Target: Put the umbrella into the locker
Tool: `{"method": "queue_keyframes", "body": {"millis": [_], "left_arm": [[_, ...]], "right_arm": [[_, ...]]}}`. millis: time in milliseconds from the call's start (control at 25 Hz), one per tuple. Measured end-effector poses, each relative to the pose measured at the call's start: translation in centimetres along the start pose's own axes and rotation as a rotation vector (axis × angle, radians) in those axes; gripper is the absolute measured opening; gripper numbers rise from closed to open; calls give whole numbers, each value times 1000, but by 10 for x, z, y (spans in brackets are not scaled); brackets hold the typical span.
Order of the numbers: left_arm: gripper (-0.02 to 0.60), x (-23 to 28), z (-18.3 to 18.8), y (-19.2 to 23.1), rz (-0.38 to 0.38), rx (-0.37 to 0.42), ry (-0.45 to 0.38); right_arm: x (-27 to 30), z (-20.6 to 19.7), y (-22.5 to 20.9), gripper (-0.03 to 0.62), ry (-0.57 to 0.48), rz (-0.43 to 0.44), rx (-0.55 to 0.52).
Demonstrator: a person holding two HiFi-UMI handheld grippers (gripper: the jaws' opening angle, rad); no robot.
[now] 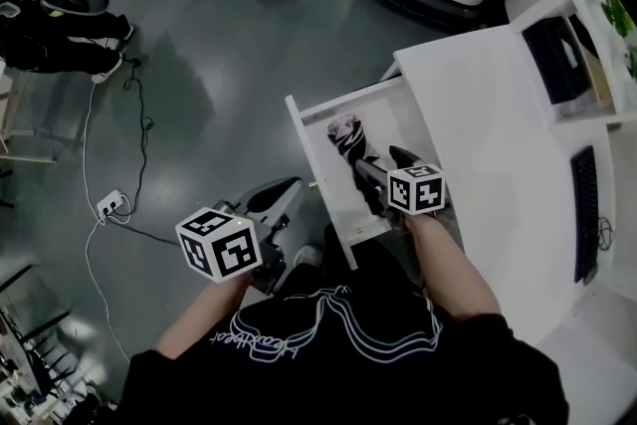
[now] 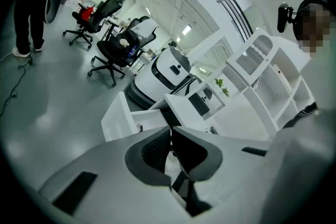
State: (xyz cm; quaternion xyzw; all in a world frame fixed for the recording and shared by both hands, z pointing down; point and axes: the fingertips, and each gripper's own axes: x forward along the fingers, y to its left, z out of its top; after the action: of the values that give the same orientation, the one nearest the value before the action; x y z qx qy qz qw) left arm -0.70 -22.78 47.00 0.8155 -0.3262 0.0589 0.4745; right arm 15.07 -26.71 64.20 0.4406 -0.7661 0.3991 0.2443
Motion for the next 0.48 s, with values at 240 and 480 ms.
{"method": "queue_keyframes", "body": {"millis": [240,480], "left_arm": [[12,-14,11,-34,-70,51,-34],[12,-37,23,-79,-163,146,-61]], "right_arm": [[-85,64,59,247,-246,63,-59],[-163,83,124,177,-362,188,-68]]}}
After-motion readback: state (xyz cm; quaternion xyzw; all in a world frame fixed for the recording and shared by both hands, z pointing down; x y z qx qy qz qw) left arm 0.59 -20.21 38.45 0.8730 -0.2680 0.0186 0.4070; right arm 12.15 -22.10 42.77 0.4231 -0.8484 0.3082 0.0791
